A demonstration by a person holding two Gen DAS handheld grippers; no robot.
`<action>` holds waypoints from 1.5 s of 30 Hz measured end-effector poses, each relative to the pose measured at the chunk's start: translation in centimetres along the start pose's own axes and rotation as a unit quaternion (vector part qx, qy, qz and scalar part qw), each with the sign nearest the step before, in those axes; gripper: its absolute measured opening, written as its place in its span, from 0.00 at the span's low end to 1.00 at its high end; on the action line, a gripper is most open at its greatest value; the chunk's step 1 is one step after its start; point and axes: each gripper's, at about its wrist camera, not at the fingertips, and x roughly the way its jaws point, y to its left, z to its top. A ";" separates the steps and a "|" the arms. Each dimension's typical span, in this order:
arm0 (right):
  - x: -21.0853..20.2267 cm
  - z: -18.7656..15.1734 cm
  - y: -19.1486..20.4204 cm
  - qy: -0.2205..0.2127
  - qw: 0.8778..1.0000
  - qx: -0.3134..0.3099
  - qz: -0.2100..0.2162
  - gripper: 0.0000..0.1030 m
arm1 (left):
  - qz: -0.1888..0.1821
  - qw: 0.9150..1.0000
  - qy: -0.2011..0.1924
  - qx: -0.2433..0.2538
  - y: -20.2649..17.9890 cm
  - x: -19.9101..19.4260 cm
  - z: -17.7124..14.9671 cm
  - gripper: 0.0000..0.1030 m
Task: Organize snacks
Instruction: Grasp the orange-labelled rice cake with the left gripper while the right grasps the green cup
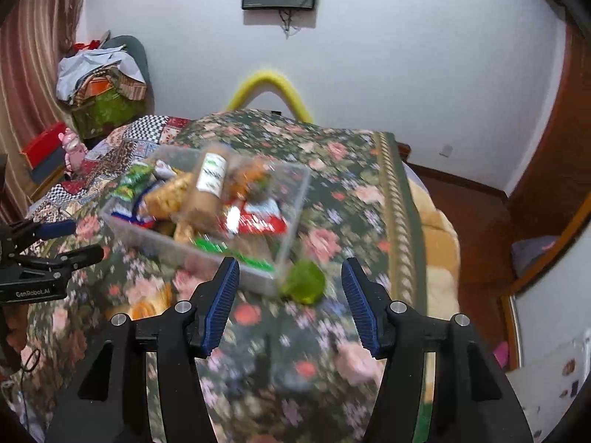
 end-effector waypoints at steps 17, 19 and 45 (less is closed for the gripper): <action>4.8 -2.6 -3.7 0.041 0.998 0.049 0.011 0.54 | -0.014 0.997 0.066 0.036 -4.0 5.6 -3.9 0.64; 5.8 -2.2 -4.0 0.046 0.997 0.059 0.019 0.54 | -0.008 0.996 0.075 0.042 -4.2 6.7 -3.9 0.53; 10.4 -2.8 -4.0 0.078 0.990 0.108 0.049 0.39 | -0.010 0.999 0.035 0.022 -2.5 6.8 -2.7 0.34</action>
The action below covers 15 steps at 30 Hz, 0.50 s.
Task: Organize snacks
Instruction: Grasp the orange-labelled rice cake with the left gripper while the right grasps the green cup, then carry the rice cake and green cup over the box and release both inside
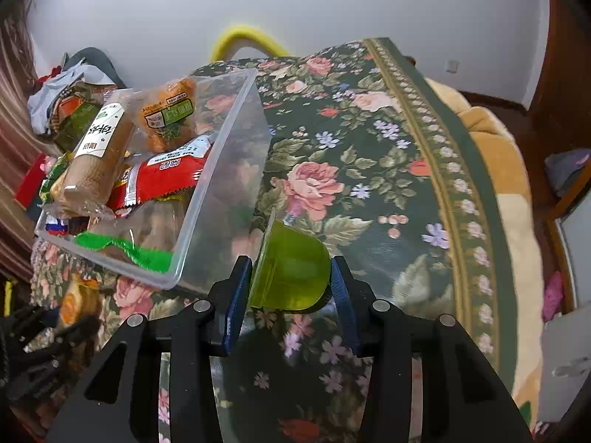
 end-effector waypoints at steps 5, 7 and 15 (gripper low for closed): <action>-2.5 0.1 0.0 -0.017 1.000 -0.004 -0.005 0.36 | 0.001 1.000 -0.026 0.006 -0.1 -3.0 0.7 0.34; -3.8 0.2 0.3 -0.030 0.999 -0.009 -0.008 0.36 | 0.002 0.999 -0.037 0.009 -0.2 -4.0 1.1 0.34; -8.6 1.8 2.0 -0.081 0.996 -0.022 0.003 0.36 | 0.014 0.996 -0.089 0.017 -0.6 -8.5 3.6 0.34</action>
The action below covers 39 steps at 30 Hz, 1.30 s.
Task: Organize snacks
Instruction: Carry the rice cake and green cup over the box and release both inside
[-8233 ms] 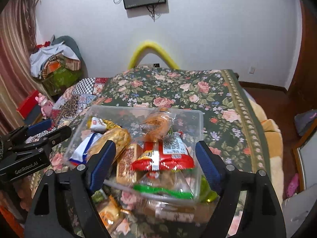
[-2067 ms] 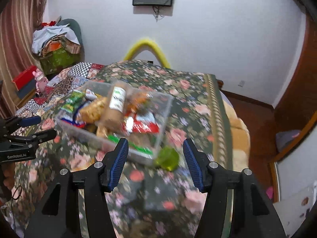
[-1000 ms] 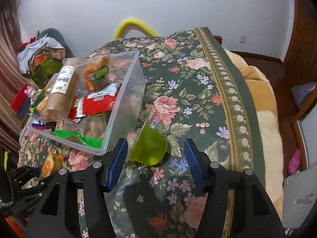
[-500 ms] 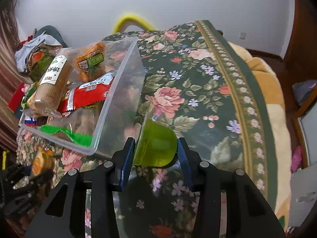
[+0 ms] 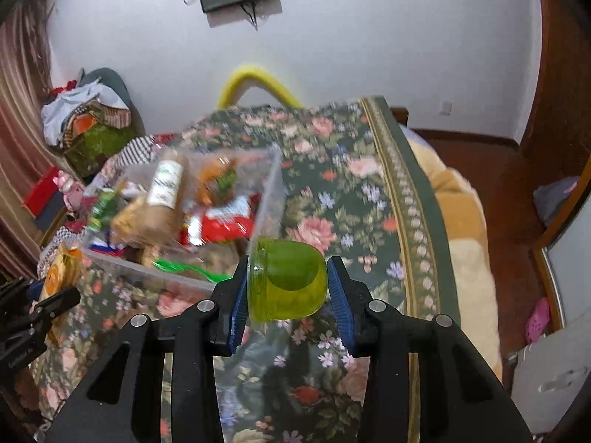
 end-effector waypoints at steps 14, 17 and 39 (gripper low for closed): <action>2.9 2.4 4.2 -0.018 0.999 -0.017 0.032 0.36 | -0.005 1.000 -0.028 -0.008 1.0 1.0 6.5 0.34; 4.4 2.6 4.8 -0.007 0.999 -0.014 0.045 0.36 | -0.002 1.000 -0.022 -0.009 1.2 2.6 7.5 0.34; 5.6 3.5 5.9 0.005 0.998 -0.036 0.042 0.40 | -0.001 0.999 0.009 -0.035 3.1 6.0 8.5 0.49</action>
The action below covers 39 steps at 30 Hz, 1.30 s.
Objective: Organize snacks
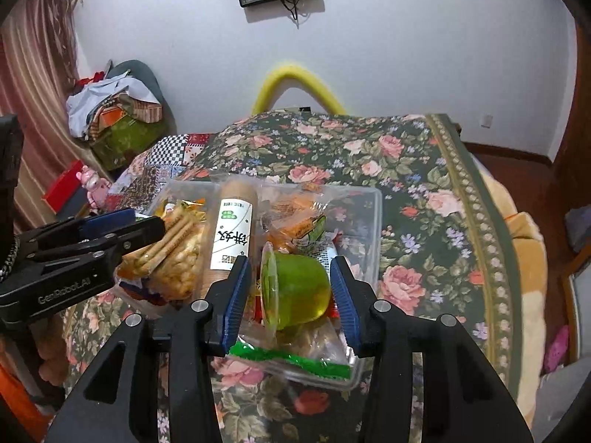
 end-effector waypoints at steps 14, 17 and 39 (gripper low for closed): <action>-16.1 -0.6 3.0 -0.130 0.991 -0.006 0.006 0.48 | -0.013 0.988 -0.150 0.019 -2.1 -18.2 -3.2 0.50; -20.0 -2.0 4.3 -0.168 0.986 -0.010 0.005 0.62 | -0.017 0.984 -0.178 0.022 -2.4 -21.8 -4.7 0.60; -26.0 -7.8 8.9 -0.229 0.972 -0.038 -0.034 1.00 | -0.013 0.966 -0.257 0.021 -3.5 -31.2 -11.6 0.99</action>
